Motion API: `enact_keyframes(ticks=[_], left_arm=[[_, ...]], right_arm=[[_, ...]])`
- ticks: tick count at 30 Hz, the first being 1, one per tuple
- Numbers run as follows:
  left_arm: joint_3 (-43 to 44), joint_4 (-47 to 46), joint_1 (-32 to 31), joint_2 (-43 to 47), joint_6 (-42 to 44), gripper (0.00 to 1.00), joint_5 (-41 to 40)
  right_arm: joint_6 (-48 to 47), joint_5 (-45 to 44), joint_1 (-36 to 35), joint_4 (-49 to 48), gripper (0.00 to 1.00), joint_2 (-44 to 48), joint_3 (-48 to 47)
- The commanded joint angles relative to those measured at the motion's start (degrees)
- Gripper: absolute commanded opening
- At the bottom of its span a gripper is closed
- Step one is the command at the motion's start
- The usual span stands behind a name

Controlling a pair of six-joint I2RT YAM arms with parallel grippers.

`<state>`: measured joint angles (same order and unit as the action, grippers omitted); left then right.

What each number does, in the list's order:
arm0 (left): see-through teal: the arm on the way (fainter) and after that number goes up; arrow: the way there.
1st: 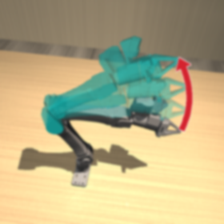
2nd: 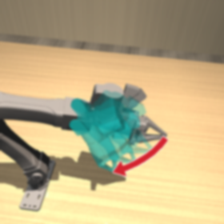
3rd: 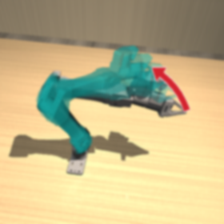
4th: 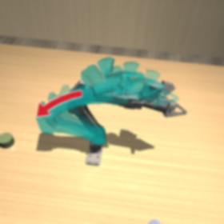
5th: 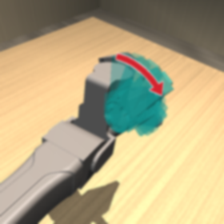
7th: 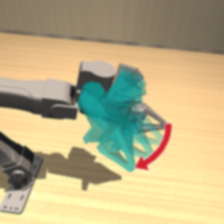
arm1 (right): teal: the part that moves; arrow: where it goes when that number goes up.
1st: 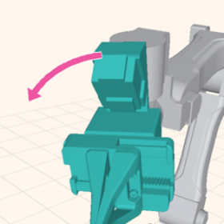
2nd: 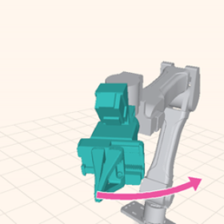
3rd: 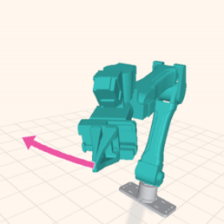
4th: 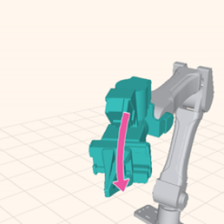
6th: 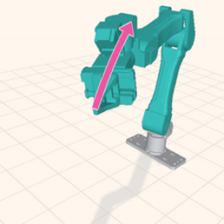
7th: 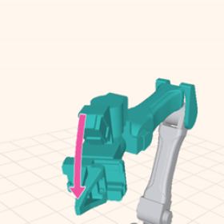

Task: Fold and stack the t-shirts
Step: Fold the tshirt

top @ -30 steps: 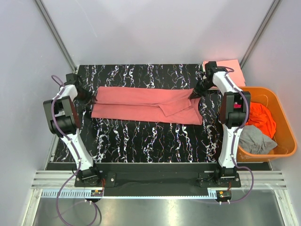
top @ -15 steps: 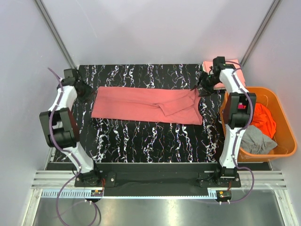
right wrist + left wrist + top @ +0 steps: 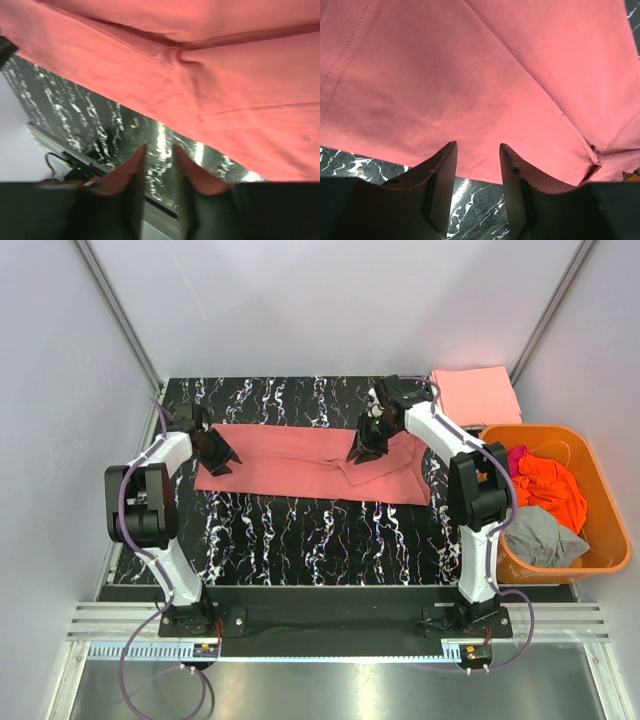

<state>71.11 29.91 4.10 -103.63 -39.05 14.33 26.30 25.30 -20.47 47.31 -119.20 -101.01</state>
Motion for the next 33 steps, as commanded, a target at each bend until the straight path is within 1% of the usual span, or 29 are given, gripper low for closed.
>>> enact_keyframes(ticks=[1,2,3,5,6,7,11,17,24,33], left_arm=[[0.3,-2.3,0.4,-1.1,1.2,0.43,2.7],[0.3,-2.4,0.4,-1.8,1.2,0.43,2.6],[0.3,-2.3,0.5,-2.1,1.3,0.43,2.5],[0.6,-2.4,0.9,-3.1,1.3,0.43,2.7],[0.9,-2.3,1.0,-3.3,1.3,0.43,2.7],[1.0,-2.3,1.2,-3.7,1.2,0.43,2.8],[1.3,-2.2,2.1,-4.9,0.5,0.42,3.1],[-0.4,-2.2,3.6,-5.0,-0.2,0.42,3.5],[-1.3,-2.2,3.8,-5.1,-1.5,0.42,4.4],[-2.8,-2.1,4.2,-3.4,-3.3,0.42,5.2]], right_arm=[[2.1,1.3,-1.7,-5.2,0.3,-0.1,0.7],[2.4,0.9,-2.9,-6.1,0.21,-0.7,0.7],[3.4,0.3,-3.4,-6.7,0.1,-1.1,0.8],[5.1,-1.7,-4.7,-8.4,0.02,-2.3,0.9],[5.7,-2.8,-5.1,-8.8,0.0,-2.6,0.7],[6.2,-5.1,-5.5,-9.2,0.0,-3.4,0.7],[8.2,-9.2,-6.7,-10.7,0.0,-5.2,0.0],[10.9,-10.1,-7.4,-11.3,0.0,-7.5,-1.1],[12.7,-10.8,-7.7,-11.7,0.0,-10.3,-3.6],[12.6,-13.4,-7.8,-11.8,0.0,-16.5,-11.7]])
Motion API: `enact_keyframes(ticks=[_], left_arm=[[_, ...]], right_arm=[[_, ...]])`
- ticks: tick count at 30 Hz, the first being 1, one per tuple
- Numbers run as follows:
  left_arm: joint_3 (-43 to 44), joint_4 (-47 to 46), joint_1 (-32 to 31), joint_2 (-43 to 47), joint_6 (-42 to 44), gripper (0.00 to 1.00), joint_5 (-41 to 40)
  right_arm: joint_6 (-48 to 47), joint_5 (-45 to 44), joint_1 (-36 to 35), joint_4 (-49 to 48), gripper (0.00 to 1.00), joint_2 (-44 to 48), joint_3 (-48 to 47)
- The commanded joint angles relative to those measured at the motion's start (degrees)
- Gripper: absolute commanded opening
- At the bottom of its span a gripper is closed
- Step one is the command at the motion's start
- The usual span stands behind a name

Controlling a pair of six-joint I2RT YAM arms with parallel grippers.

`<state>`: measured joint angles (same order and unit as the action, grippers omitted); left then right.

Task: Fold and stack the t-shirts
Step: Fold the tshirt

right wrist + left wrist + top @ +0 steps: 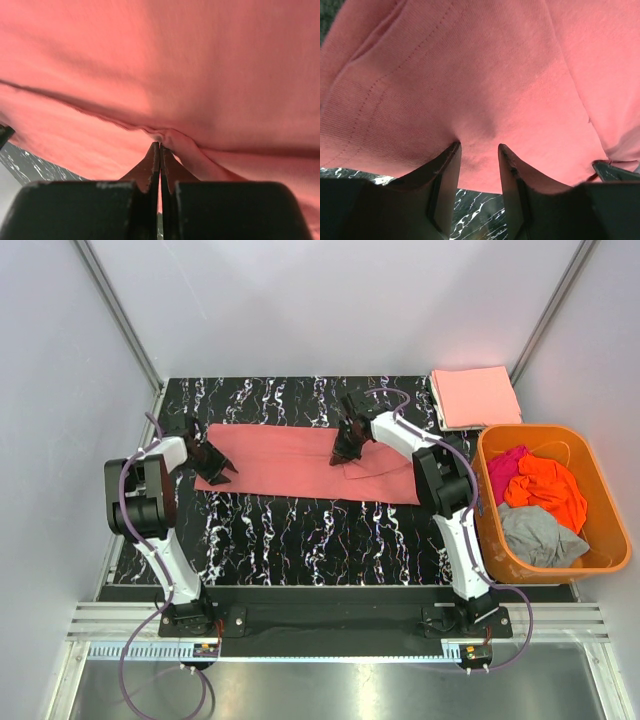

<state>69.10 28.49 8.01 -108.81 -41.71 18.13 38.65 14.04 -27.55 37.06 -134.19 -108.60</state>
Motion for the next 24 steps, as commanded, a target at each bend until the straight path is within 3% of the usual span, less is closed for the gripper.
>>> enact_keyframes(ticks=[1,6,10,13,14,16,18,24], left_arm=[[-0.9,-0.7,0.3,2.2,-0.7,0.42,1.5],[-1.9,-0.6,0.3,3.8,-0.7,0.42,1.5],[-1.5,-0.5,0.3,5.5,0.1,0.42,1.3],[-0.5,-0.3,0.2,6.2,0.7,0.42,0.6],[0.0,-0.2,0.3,6.2,0.8,0.42,0.6],[0.5,-0.1,0.3,6.1,0.8,0.42,0.5],[1.4,-0.1,0.3,5.8,1.0,0.42,0.5],[3.0,0.0,0.3,3.1,1.2,0.42,1.0]], right_arm=[[0.1,-2.1,-0.7,-1.5,0.0,-1.9,-4.9],[-2.4,1.1,-0.6,-0.9,0.0,-1.9,-4.9],[-6.7,2.8,-0.6,5.1,0.0,1.6,-7.9],[-10.7,2.0,-0.4,8.4,0.08,7.2,-7.8],[-11.4,1.4,-0.2,9.2,0.19,8.7,-7.5],[-12.3,-0.1,0.4,11.2,0.3,12.7,-5.4],[-12.7,-0.3,2.3,12.0,0.36,16.6,-1.0],[-14.3,-2.1,9.0,11.9,0.38,28.3,18.1]])
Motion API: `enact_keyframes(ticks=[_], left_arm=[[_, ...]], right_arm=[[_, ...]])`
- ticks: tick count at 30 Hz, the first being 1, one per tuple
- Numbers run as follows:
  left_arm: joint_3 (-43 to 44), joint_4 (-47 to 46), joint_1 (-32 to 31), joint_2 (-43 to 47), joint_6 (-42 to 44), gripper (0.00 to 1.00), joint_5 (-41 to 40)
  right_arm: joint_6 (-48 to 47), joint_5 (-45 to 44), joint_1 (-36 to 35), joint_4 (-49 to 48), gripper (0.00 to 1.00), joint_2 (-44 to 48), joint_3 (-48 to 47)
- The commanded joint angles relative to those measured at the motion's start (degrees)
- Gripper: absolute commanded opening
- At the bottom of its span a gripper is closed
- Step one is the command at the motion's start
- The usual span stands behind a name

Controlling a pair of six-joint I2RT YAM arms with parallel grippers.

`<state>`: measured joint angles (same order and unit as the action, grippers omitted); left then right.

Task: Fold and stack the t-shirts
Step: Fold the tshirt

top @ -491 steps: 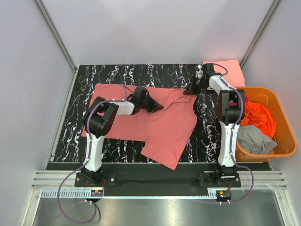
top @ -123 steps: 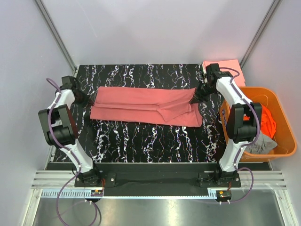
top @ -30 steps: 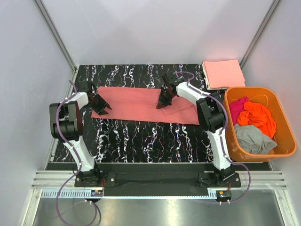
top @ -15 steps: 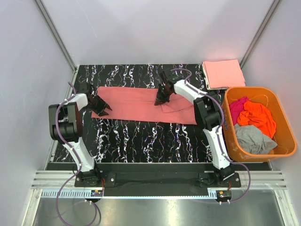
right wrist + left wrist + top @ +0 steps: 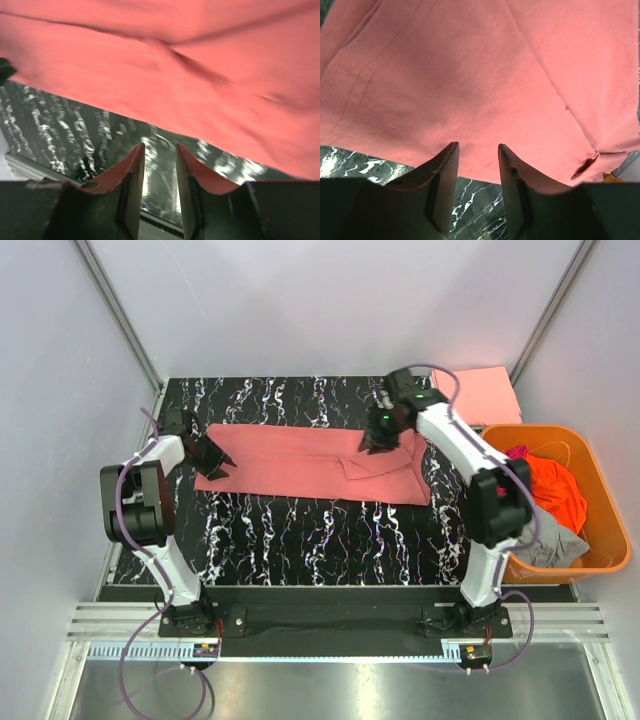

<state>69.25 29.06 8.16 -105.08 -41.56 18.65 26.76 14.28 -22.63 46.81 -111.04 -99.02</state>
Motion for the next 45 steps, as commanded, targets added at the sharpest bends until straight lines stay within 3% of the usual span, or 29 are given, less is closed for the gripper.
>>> enact_keyframes(ticks=[1,5,11,21,40,45], left_arm=[[3.1,-0.5,0.2,-0.9,1.0,0.42,0.6],[3.8,-0.3,0.3,-2.2,1.4,0.42,0.7],[3.9,0.3,0.8,-3.1,2.1,0.41,0.5],[3.6,0.6,2.4,-6.1,2.9,0.41,-0.7],[2.7,0.8,5.9,-6.5,5.3,0.41,-3.4],[2.5,1.0,6.1,-6.5,5.1,0.41,-3.1]], right_arm=[[-2.6,-2.2,5.1,2.0,0.38,6.1,10.8],[-2.4,-1.8,8.5,0.2,0.31,9.2,19.6],[-2.6,-1.0,10.1,-1.6,0.0,7.4,23.6],[-2.3,-3.7,14.0,-3.7,0.0,0.3,24.0],[-0.9,-7.4,20.0,-2.2,0.0,5.1,28.9],[-1.5,-8.7,20.6,-2.0,0.01,1.4,28.4]])
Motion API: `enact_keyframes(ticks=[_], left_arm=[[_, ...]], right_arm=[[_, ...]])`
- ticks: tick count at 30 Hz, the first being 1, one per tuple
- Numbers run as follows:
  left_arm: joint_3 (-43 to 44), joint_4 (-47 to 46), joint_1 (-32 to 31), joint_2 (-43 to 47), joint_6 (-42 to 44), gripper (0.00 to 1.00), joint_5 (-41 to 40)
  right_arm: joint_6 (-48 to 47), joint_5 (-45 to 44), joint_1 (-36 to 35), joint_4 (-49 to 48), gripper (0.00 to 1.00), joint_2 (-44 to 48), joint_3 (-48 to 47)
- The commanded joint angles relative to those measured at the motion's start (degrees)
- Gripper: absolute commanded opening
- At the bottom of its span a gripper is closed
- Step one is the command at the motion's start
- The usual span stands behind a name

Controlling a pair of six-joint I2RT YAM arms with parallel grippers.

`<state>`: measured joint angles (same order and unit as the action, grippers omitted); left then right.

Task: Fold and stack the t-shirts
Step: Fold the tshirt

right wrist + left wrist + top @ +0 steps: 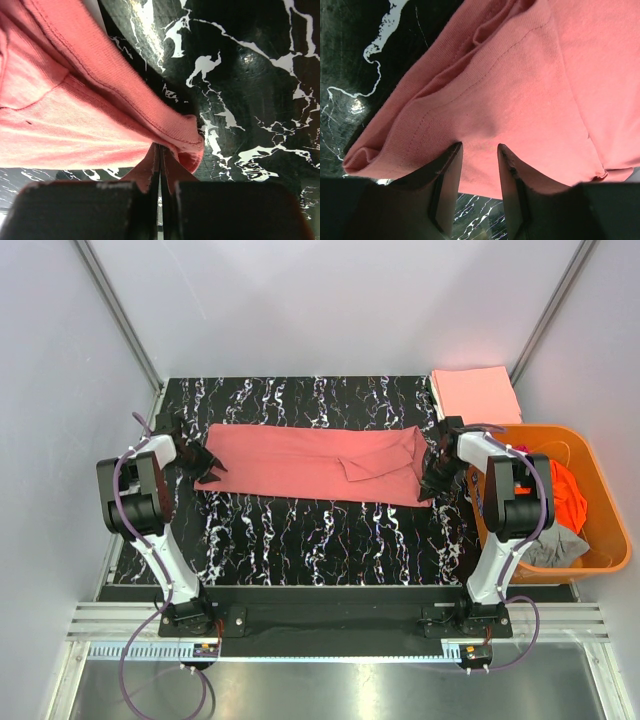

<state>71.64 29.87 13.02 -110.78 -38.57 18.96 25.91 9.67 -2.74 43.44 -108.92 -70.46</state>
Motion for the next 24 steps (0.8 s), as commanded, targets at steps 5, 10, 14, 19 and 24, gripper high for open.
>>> enact_keyframes(ticks=[5,10,14,19,24], left_arm=[[0.4,0.2,1.4,-0.1,2.4,0.41,-3.8],[0.3,0.5,2.0,0.8,2.4,0.41,-3.8],[0.4,1.0,2.2,2.7,3.0,0.41,-4.5],[2.3,2.5,2.4,5.1,3.5,0.41,-5.2],[4.3,2.8,2.3,7.0,3.5,0.42,-4.8]], right_arm=[[-1.2,-6.0,1.1,0.3,0.02,-1.7,0.4],[-1.4,-6.9,1.4,0.9,0.04,-0.8,1.2],[-1.7,-6.5,1.8,0.0,0.05,-3.5,2.0],[-1.7,-5.5,1.8,0.2,0.14,-0.9,0.8],[-0.3,-2.5,1.7,3.2,0.33,3.6,-7.6]])
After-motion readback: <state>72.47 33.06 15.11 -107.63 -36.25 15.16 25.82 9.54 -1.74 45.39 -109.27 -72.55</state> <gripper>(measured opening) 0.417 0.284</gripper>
